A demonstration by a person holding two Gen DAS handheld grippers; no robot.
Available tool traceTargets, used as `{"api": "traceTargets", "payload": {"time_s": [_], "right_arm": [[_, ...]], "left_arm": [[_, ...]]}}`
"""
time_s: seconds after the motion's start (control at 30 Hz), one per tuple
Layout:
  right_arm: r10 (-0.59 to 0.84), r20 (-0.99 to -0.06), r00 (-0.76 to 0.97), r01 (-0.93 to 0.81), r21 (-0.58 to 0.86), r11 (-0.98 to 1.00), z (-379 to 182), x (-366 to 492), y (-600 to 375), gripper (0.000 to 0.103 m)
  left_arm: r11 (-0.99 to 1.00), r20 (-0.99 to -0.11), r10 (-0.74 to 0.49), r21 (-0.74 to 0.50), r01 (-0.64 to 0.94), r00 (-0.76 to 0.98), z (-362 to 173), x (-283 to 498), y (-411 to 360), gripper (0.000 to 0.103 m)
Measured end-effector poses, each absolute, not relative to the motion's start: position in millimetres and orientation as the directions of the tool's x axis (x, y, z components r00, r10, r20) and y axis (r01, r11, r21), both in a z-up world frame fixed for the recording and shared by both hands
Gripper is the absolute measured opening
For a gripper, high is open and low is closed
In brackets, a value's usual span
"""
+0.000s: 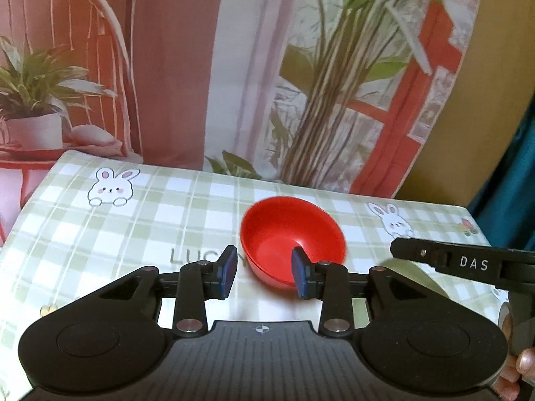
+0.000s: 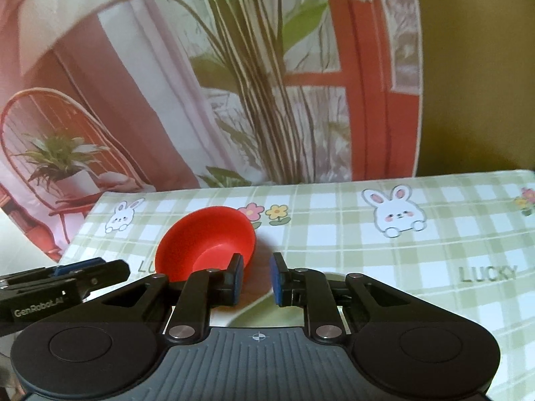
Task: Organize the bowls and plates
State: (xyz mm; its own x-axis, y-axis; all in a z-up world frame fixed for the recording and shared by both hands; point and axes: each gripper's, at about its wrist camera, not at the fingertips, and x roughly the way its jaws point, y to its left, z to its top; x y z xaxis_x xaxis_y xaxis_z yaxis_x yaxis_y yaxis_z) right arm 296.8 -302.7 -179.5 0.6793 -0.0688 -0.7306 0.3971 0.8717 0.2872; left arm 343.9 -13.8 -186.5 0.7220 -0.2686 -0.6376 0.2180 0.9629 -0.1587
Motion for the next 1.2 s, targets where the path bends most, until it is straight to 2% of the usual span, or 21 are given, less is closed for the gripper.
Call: {"api": "traceTargets", "payload": {"time_s": [0.3, 0.5, 1.2], "right_arm": [[-0.098, -0.671, 0.735, 0.314, 0.209, 0.926, -144.1, 242.0, -292.6, 0.018], [-0.079, -0.645, 0.76, 0.275, 0.21, 0.938, -133.5, 208.7, -293.3, 0.018], [-0.076, -0.702, 0.708, 0.307, 0.209, 0.929, -187.0, 116.1, -307.7, 0.018]], "left_arm": [[0.967, -0.608, -0.253, -0.124, 0.224, 0.752, -171.0, 282.7, -31.6, 0.037], [0.959, -0.607, -0.284, -0.159, 0.237, 0.743, -168.0, 248.3, -46.1, 0.037], [0.932, -0.698, -0.354, -0.207, 0.299, 0.622, -212.8, 198.1, -100.1, 0.039]]}}
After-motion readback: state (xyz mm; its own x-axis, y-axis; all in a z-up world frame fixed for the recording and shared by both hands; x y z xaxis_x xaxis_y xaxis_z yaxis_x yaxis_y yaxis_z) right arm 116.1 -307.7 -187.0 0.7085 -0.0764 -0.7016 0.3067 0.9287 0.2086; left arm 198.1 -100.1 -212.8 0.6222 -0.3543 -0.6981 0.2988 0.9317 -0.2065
